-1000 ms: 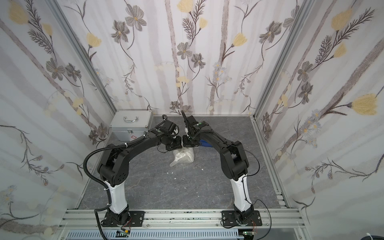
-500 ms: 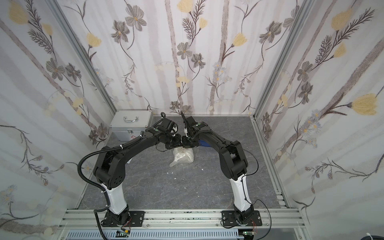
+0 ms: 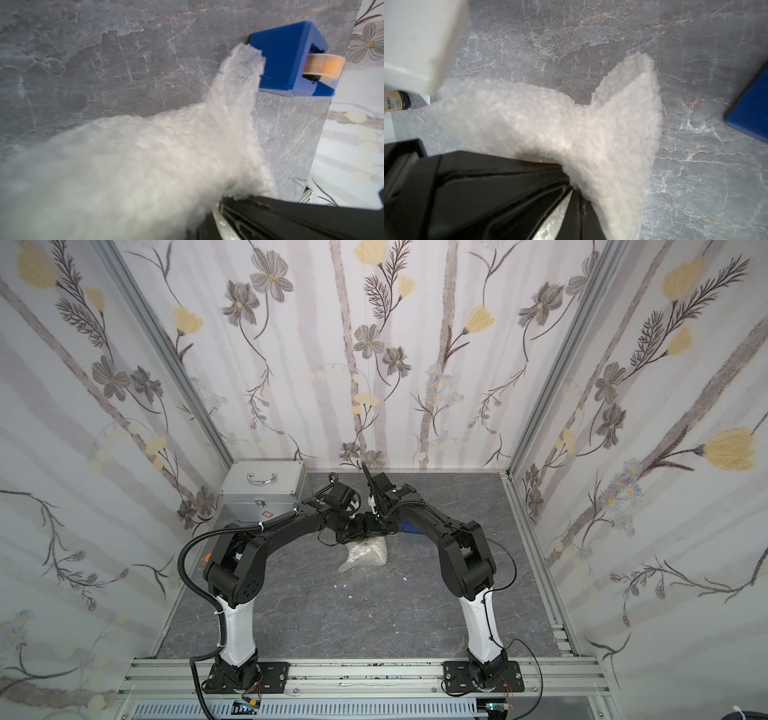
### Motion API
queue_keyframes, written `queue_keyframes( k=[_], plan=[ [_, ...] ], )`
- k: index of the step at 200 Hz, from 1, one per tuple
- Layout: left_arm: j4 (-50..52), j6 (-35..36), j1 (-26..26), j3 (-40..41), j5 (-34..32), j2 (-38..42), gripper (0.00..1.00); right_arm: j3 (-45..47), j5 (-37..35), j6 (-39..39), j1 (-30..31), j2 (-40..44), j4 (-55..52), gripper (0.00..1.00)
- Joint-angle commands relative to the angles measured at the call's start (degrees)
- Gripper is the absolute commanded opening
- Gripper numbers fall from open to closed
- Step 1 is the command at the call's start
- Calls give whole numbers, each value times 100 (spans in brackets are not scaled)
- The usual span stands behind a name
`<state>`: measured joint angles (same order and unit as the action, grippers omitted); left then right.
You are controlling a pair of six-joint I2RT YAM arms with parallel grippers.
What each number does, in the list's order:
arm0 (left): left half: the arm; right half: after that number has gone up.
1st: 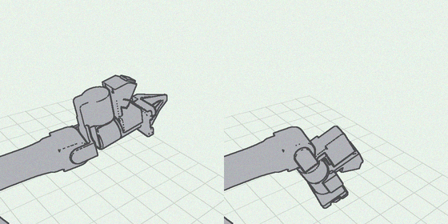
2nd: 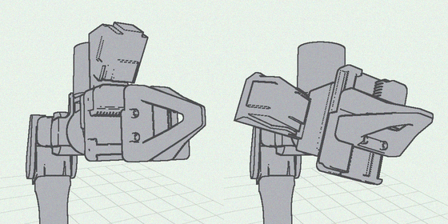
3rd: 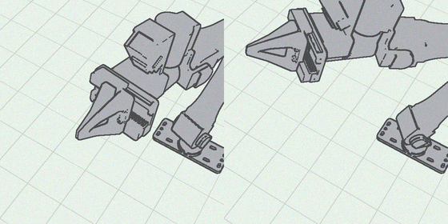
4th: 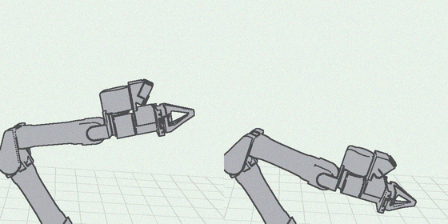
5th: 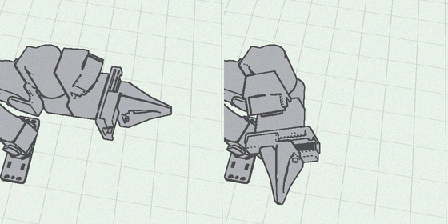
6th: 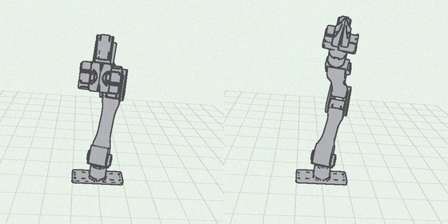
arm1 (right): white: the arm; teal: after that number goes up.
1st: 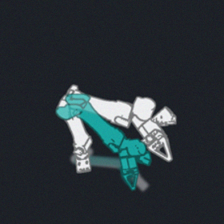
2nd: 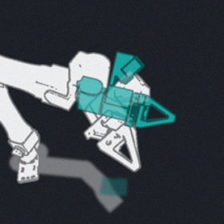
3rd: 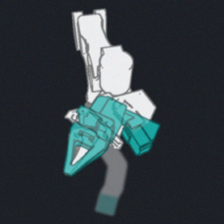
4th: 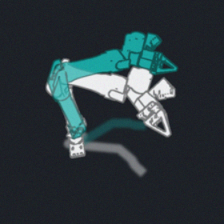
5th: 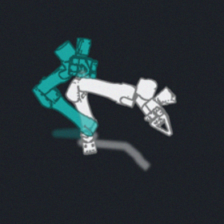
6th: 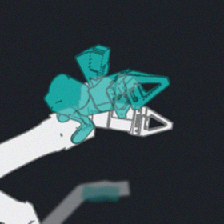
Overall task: Wrap mugs in bubble wrap
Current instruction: Stick the tape on the bubble wrap.
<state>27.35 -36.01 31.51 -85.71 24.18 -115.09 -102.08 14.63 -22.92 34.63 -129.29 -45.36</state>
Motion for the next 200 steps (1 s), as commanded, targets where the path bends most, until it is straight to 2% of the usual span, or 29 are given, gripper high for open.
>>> queue_keyframes(
  k=[1, 44, 77, 117, 159, 188, 200],
  plan=[
    [-146, 15, -12, 134, -154, -49, 0, 28, 93, -90, 0, 204, 231, 10],
    [-262, -16, -35, 423, -149, 22, 0, 107, 34, -256, -61, 525, 404, 21],
    [-262, -11, -39, 402, -132, 32, 0, 194, 39, -299, -101, 654, 451, 21],
    [-294, -36, -39, 356, -68, 123, 0, 305, 880, -349, -130, 557, 726, 0],
    [-323, -55, -39, 362, -45, 246, 0, 508, 1039, -404, -128, 219, 954, 0],
    [-321, -64, -39, 362, -78, 322, 0, 655, 405, -388, -132, -31, 822, 0],
    [-297, -64, -39, 371, -92, 347, 0, 715, 360, -378, -123, -4, 831, 0]
  ],
)
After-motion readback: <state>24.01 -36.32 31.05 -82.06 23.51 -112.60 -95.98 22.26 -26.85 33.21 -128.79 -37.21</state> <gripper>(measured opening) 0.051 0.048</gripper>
